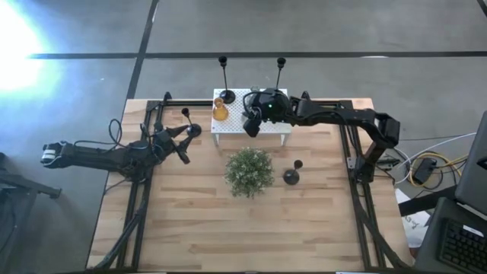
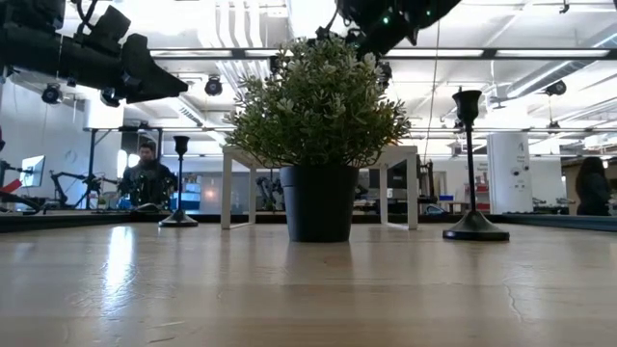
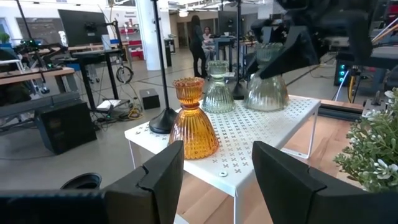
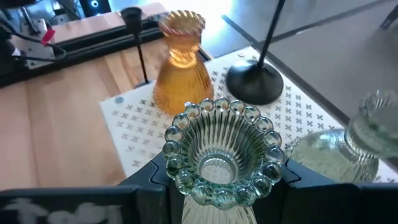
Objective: Pick & Place candle stick holders
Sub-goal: Put the green glass candle holder on the shelf
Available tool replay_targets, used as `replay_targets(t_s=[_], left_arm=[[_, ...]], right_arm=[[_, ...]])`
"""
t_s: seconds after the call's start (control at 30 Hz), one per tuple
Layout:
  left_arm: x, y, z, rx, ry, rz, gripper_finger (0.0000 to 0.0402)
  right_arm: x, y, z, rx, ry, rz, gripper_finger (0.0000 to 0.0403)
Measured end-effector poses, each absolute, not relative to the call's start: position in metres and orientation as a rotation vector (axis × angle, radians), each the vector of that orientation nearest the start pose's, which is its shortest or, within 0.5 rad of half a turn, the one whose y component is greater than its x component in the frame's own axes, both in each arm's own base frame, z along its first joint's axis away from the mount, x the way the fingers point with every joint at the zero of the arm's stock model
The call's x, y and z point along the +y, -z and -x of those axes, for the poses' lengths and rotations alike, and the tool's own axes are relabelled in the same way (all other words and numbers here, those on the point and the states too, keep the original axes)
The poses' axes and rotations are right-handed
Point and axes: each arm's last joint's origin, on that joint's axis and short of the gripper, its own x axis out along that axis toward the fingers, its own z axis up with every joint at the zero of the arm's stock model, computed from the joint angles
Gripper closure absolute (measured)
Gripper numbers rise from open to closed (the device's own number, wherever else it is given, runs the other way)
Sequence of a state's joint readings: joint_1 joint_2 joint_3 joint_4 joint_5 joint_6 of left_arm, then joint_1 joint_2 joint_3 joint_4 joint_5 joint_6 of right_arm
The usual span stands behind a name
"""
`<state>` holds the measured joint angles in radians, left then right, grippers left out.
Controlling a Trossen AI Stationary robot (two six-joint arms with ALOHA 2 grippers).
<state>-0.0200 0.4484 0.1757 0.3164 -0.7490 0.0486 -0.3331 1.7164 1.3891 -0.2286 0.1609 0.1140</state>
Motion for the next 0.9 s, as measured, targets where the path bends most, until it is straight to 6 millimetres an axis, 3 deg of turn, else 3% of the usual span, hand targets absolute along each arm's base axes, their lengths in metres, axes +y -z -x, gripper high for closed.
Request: replay_targets(t_s=[0.33, 0.9], left_arm=[[0.017, -0.213, -0.123, -0.02, -0.73, -0.031, 0.0206], [0.017, -0.213, -0.123, -0.02, -0.73, -0.031, 0.0206]], right_arm=[[-0.141, -0.271, -0.361, 0.529, 0.527, -0.187, 0.0282], [-0.14, -0.27, -0.361, 0.533, 0.482, -0.18, 0.0282]])
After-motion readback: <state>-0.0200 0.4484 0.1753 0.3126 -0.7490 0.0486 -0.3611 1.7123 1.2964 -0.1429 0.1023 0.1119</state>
